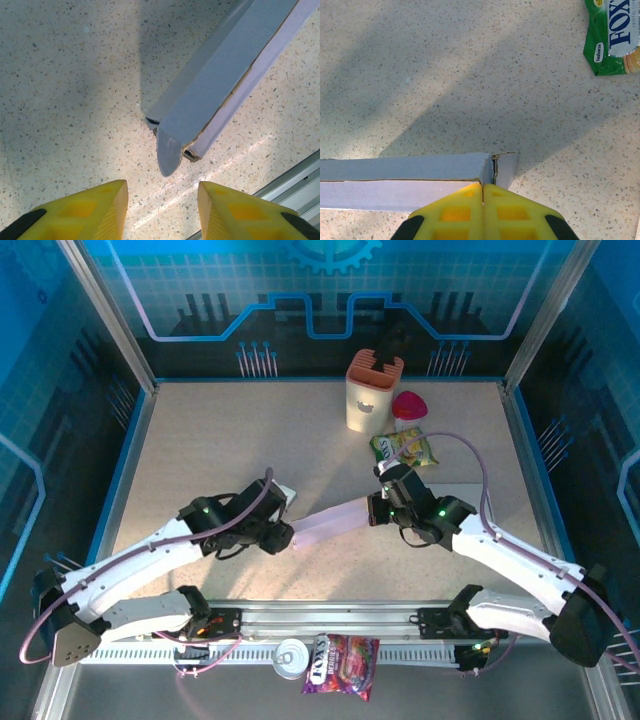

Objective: Fold the paper box

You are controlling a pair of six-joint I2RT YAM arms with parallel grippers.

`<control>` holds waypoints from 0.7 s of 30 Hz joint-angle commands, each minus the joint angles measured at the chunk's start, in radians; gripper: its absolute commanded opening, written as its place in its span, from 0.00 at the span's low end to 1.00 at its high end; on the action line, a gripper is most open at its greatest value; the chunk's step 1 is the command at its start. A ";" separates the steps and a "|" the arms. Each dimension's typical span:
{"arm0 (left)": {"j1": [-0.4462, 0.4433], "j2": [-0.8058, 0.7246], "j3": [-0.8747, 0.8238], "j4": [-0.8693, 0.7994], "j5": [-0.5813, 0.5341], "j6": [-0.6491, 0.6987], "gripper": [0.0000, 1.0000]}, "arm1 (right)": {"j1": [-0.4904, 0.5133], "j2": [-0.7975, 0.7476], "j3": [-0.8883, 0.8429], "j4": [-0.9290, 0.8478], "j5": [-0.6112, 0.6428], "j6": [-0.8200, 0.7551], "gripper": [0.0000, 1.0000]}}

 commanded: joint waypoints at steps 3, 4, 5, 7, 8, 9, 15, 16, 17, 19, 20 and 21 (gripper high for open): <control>-0.004 0.005 -0.002 0.020 -0.039 -0.035 0.34 | 0.015 0.003 0.027 -0.010 0.000 0.020 0.00; -0.004 0.008 0.000 0.026 -0.041 -0.034 0.33 | 0.014 -0.001 0.025 -0.011 -0.001 0.021 0.00; -0.005 0.011 0.002 0.034 -0.042 -0.034 0.31 | 0.015 -0.003 0.027 -0.011 -0.001 0.021 0.00; -0.005 0.018 0.005 0.050 -0.041 -0.035 0.29 | 0.015 -0.002 0.030 -0.018 -0.002 0.019 0.00; -0.003 0.021 0.007 0.057 -0.039 -0.035 0.29 | 0.015 -0.003 0.032 -0.021 -0.001 0.018 0.00; -0.004 0.028 0.011 0.065 -0.036 -0.035 0.27 | 0.014 -0.005 0.031 -0.023 -0.001 0.020 0.00; -0.013 0.062 0.031 0.073 -0.038 -0.028 0.26 | 0.011 -0.004 0.031 -0.022 -0.001 0.023 0.00; -0.013 0.065 0.032 0.073 -0.040 -0.029 0.26 | 0.011 -0.004 0.030 -0.020 -0.004 0.023 0.00; -0.015 0.066 0.032 0.074 -0.041 -0.026 0.26 | 0.011 -0.004 0.029 -0.019 -0.005 0.024 0.00; -0.015 0.071 0.031 0.079 -0.046 -0.026 0.25 | 0.012 -0.001 0.029 -0.019 -0.007 0.025 0.00; -0.016 0.073 0.031 0.082 -0.050 -0.026 0.24 | 0.011 0.000 0.029 -0.019 -0.007 0.025 0.00; -0.015 0.075 0.032 0.082 -0.054 -0.026 0.22 | 0.011 -0.001 0.029 -0.019 -0.008 0.025 0.00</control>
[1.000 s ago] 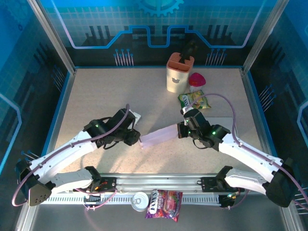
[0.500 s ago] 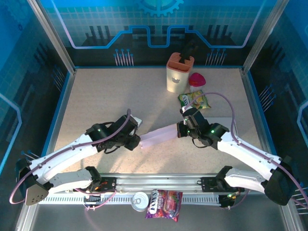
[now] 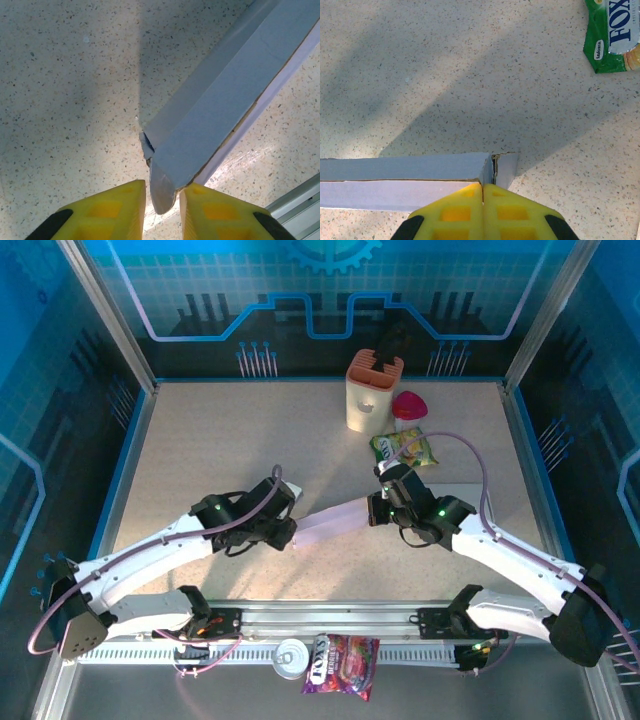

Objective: Fold the paper box

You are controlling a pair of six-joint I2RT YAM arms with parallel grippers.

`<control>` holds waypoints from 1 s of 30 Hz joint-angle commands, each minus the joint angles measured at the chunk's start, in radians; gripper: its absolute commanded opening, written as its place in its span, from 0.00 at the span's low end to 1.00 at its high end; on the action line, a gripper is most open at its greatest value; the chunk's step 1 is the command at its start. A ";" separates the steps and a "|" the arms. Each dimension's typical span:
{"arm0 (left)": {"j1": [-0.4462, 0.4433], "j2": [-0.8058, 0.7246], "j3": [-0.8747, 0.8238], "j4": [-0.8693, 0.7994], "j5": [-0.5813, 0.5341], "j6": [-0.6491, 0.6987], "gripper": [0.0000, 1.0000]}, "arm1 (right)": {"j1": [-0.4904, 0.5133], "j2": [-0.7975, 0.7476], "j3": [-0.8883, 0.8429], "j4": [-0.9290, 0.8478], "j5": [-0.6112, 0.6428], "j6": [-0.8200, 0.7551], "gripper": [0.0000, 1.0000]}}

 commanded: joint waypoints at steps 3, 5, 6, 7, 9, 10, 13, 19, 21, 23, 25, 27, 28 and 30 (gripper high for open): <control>-0.004 0.007 0.037 0.021 -0.028 -0.002 0.17 | 0.011 -0.007 0.027 -0.015 -0.008 0.014 0.00; -0.005 0.008 0.039 0.022 -0.029 -0.004 0.17 | 0.011 -0.007 0.028 -0.017 -0.009 0.014 0.00; -0.005 0.011 0.043 0.020 -0.031 -0.005 0.17 | 0.011 -0.007 0.029 -0.017 -0.009 0.014 0.00; -0.004 0.011 0.046 0.016 -0.034 -0.006 0.17 | 0.011 -0.006 0.028 -0.017 -0.009 0.015 0.00; -0.004 0.015 0.050 0.012 -0.034 -0.008 0.17 | 0.012 -0.006 0.028 -0.016 -0.009 0.015 0.00; -0.006 0.016 0.051 0.010 -0.034 -0.008 0.16 | 0.012 -0.006 0.027 -0.015 -0.009 0.016 0.00; -0.006 0.016 0.056 0.001 -0.038 -0.012 0.16 | 0.012 -0.003 0.028 -0.015 -0.010 0.017 0.00; -0.008 0.024 0.053 0.004 -0.043 -0.014 0.11 | 0.012 -0.003 0.028 -0.014 -0.012 0.018 0.00; -0.008 0.028 0.055 0.009 -0.040 -0.021 0.06 | 0.012 -0.002 0.028 -0.015 -0.015 0.019 0.00; -0.007 0.035 0.059 0.014 -0.032 -0.037 0.04 | 0.012 0.000 0.025 -0.014 -0.015 0.023 0.00; -0.010 0.046 0.065 0.020 -0.020 -0.068 0.02 | 0.013 0.003 0.024 -0.009 -0.017 0.031 0.00; -0.009 0.059 0.073 0.024 -0.005 -0.106 0.02 | 0.012 0.005 0.023 -0.006 -0.019 0.037 0.00; -0.009 0.062 0.075 0.024 -0.003 -0.125 0.01 | 0.015 0.006 0.024 -0.006 -0.017 0.039 0.00; -0.009 0.072 0.082 0.022 0.002 -0.170 0.00 | 0.015 0.006 0.025 -0.006 -0.017 0.042 0.00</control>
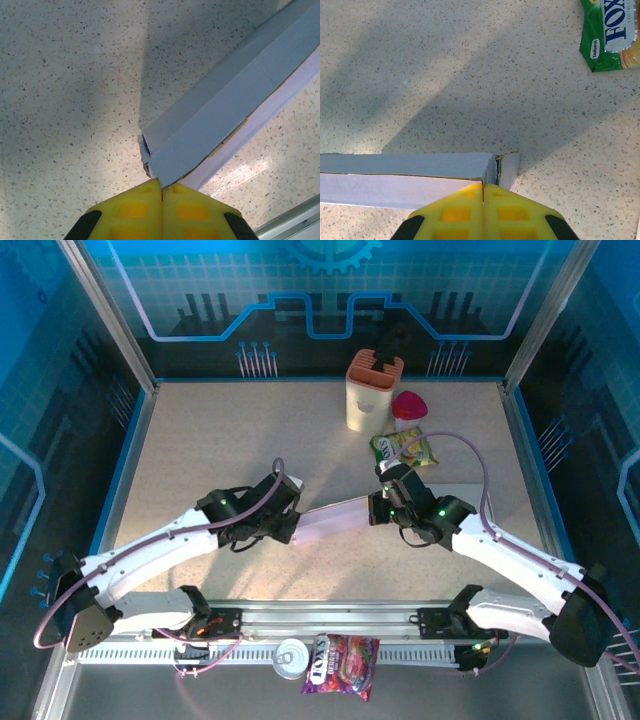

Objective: Fold the paper box

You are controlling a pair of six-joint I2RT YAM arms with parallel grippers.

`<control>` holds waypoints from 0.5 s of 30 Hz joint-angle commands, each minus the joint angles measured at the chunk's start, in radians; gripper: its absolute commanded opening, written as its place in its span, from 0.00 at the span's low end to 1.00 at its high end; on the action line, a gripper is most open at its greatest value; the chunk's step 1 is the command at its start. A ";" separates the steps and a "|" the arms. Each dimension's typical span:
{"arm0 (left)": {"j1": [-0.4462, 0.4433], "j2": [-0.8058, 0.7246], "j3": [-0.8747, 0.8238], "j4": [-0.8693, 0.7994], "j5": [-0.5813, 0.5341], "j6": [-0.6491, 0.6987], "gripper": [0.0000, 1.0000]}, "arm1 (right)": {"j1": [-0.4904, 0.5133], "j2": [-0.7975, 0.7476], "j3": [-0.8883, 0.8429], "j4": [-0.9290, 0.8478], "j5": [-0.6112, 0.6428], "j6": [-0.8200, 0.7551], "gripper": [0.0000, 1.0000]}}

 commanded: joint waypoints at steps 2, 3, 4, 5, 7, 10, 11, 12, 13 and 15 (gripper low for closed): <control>-0.009 0.030 0.041 0.018 0.052 -0.111 0.00 | 0.014 0.009 0.029 -0.005 -0.024 0.022 0.00; -0.009 0.033 0.045 0.015 0.052 -0.125 0.00 | 0.016 0.012 0.033 -0.005 -0.027 0.023 0.00; -0.010 0.035 0.047 0.013 0.047 -0.137 0.00 | 0.016 0.016 0.034 -0.007 -0.027 0.025 0.00; -0.010 0.034 0.046 0.016 0.041 -0.153 0.00 | 0.018 0.018 0.034 -0.006 -0.029 0.029 0.00; -0.013 0.033 0.044 0.029 0.038 -0.176 0.00 | 0.019 0.023 0.036 -0.003 -0.029 0.037 0.00; -0.019 0.026 0.036 0.055 0.025 -0.216 0.00 | 0.023 0.029 0.034 0.007 -0.036 0.049 0.00; -0.019 0.024 0.033 0.059 0.011 -0.241 0.00 | 0.024 0.032 0.034 0.006 -0.038 0.051 0.00; -0.020 0.024 0.032 0.060 0.005 -0.255 0.00 | 0.024 0.037 0.037 0.007 -0.038 0.052 0.00; -0.021 0.024 0.032 0.069 0.010 -0.261 0.00 | 0.025 0.038 0.037 0.007 -0.039 0.053 0.00; -0.021 0.021 0.029 0.083 0.011 -0.283 0.00 | 0.025 0.043 0.040 0.005 -0.040 0.055 0.00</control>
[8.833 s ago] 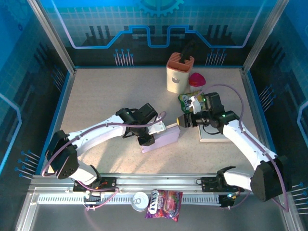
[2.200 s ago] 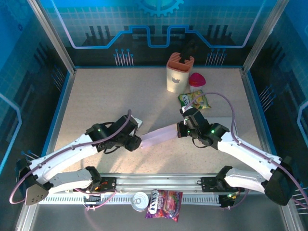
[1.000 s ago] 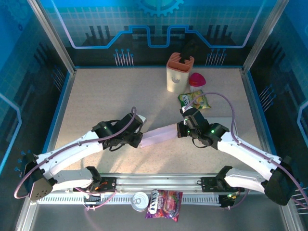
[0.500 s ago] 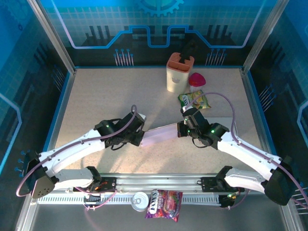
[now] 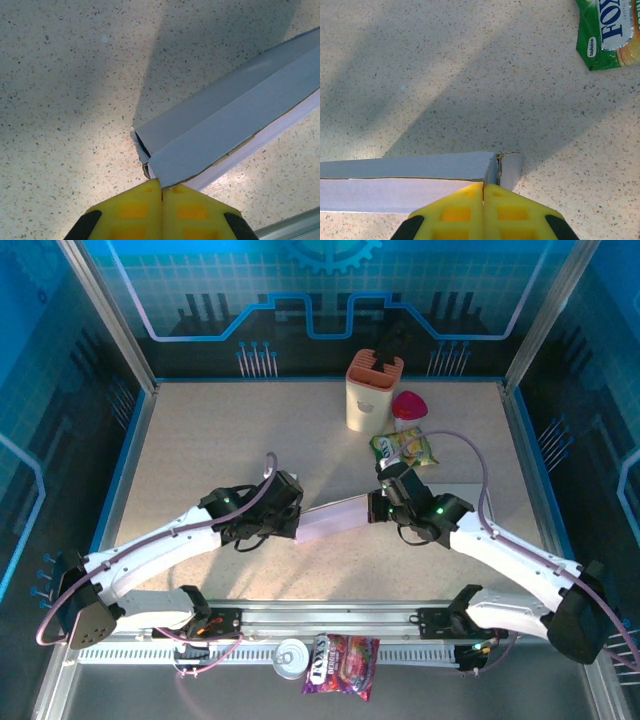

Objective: Fold the paper box

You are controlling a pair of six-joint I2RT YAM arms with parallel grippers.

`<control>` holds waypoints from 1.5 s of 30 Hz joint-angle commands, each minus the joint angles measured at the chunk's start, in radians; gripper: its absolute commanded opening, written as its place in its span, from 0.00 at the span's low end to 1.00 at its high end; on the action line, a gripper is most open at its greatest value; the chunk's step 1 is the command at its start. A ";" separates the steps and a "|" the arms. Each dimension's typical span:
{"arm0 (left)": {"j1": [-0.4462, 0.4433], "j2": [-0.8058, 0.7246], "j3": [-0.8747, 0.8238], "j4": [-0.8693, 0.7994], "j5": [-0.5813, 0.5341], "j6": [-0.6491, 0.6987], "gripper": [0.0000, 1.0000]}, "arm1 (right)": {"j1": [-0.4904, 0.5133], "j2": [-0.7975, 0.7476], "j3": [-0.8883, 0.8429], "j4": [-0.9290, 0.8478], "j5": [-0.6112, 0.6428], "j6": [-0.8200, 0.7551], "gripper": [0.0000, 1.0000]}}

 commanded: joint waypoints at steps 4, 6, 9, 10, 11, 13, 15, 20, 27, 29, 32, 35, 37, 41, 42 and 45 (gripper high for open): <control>-0.014 0.001 0.024 0.081 0.021 -0.098 0.00 | 0.028 0.023 0.030 0.001 -0.050 0.022 0.00; -0.015 0.003 0.028 0.082 0.026 -0.103 0.00 | 0.029 0.023 0.030 0.001 -0.051 0.023 0.00; -0.014 0.004 0.024 0.083 0.018 -0.110 0.00 | 0.028 0.024 0.030 0.001 -0.053 0.024 0.00; -0.014 0.007 0.020 0.083 0.014 -0.113 0.00 | 0.029 0.024 0.031 0.001 -0.054 0.023 0.00; -0.014 0.007 0.016 0.088 0.009 -0.117 0.00 | 0.029 0.024 0.029 0.002 -0.056 0.023 0.00; -0.014 0.005 0.006 0.107 0.007 -0.128 0.00 | 0.029 0.024 0.027 0.001 -0.055 0.024 0.00; -0.015 -0.002 0.001 0.121 0.003 -0.143 0.00 | 0.028 0.023 0.025 0.001 -0.056 0.025 0.00; -0.014 -0.011 0.003 0.137 0.005 -0.164 0.00 | 0.029 0.017 0.025 -0.002 -0.053 0.025 0.00; -0.014 -0.008 -0.006 0.142 0.024 -0.187 0.00 | 0.029 0.023 0.027 -0.001 -0.059 0.027 0.00; -0.013 -0.008 -0.005 0.136 0.021 -0.190 0.00 | 0.029 0.025 0.028 -0.002 -0.059 0.028 0.00; -0.003 -0.010 -0.008 0.143 0.052 -0.208 0.00 | 0.028 0.024 0.028 -0.002 -0.061 0.028 0.00; 0.013 -0.008 0.008 0.126 0.076 -0.208 0.00 | 0.028 0.026 0.030 -0.004 -0.062 0.026 0.00; 0.019 -0.003 0.013 0.114 0.079 -0.201 0.00 | 0.027 0.026 0.031 -0.005 -0.062 0.026 0.00; 0.026 0.000 -0.004 0.125 0.096 -0.196 0.00 | 0.027 0.025 0.030 -0.004 -0.061 0.027 0.00; 0.026 0.000 -0.005 0.123 0.094 -0.191 0.00 | 0.027 0.026 0.031 -0.004 -0.061 0.026 0.00; 0.025 -0.002 -0.013 0.120 0.073 -0.173 0.00 | 0.027 0.027 0.029 0.001 -0.062 0.025 0.00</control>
